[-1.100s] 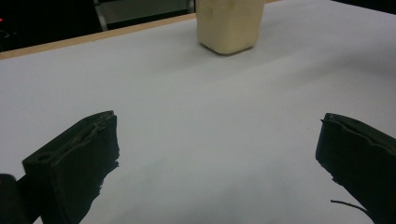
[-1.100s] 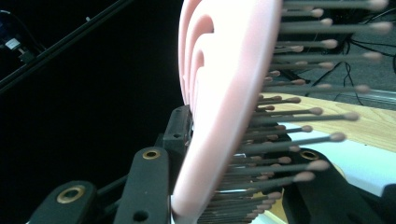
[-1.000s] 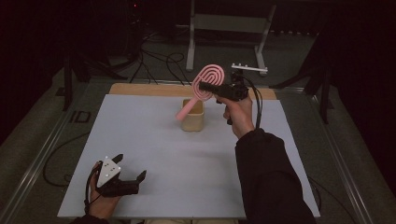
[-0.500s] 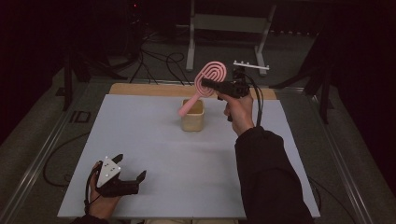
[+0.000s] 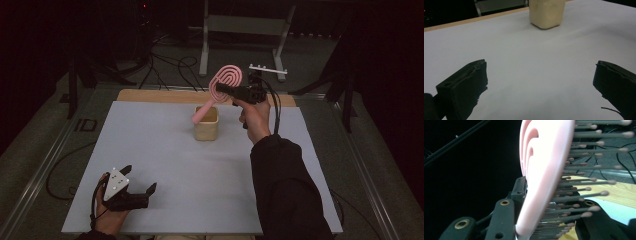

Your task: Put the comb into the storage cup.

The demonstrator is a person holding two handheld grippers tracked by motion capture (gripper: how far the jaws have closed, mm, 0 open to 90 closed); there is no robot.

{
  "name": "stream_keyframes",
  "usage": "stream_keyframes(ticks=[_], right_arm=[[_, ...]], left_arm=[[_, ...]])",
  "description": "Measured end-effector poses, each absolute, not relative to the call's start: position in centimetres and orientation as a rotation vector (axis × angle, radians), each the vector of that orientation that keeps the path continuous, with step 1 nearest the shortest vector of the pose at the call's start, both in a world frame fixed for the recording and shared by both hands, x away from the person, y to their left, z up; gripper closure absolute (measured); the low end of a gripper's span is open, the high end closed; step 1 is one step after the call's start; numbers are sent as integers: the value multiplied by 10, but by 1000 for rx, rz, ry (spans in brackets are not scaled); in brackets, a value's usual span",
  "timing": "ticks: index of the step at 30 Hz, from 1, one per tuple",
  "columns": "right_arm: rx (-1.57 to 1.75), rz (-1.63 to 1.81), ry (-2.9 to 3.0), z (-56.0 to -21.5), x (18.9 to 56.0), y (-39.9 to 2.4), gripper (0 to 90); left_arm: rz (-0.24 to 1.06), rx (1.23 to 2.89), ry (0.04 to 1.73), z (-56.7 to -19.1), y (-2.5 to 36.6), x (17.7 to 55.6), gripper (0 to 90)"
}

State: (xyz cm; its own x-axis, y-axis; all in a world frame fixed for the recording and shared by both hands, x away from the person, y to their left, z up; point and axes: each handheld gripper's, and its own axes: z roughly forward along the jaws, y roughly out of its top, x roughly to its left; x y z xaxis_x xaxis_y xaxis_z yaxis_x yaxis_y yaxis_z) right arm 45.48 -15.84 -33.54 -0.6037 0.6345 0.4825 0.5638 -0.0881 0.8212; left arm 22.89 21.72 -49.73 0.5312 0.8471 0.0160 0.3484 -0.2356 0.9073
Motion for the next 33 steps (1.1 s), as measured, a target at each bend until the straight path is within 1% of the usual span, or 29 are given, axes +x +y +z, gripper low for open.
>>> stream_keyframes(ticks=[33], right_arm=[[1391, 1725, 2061, -341, 466, -154, 640]], left_arm=[[652, 1814, 993, -497, 219, 229, 0]])
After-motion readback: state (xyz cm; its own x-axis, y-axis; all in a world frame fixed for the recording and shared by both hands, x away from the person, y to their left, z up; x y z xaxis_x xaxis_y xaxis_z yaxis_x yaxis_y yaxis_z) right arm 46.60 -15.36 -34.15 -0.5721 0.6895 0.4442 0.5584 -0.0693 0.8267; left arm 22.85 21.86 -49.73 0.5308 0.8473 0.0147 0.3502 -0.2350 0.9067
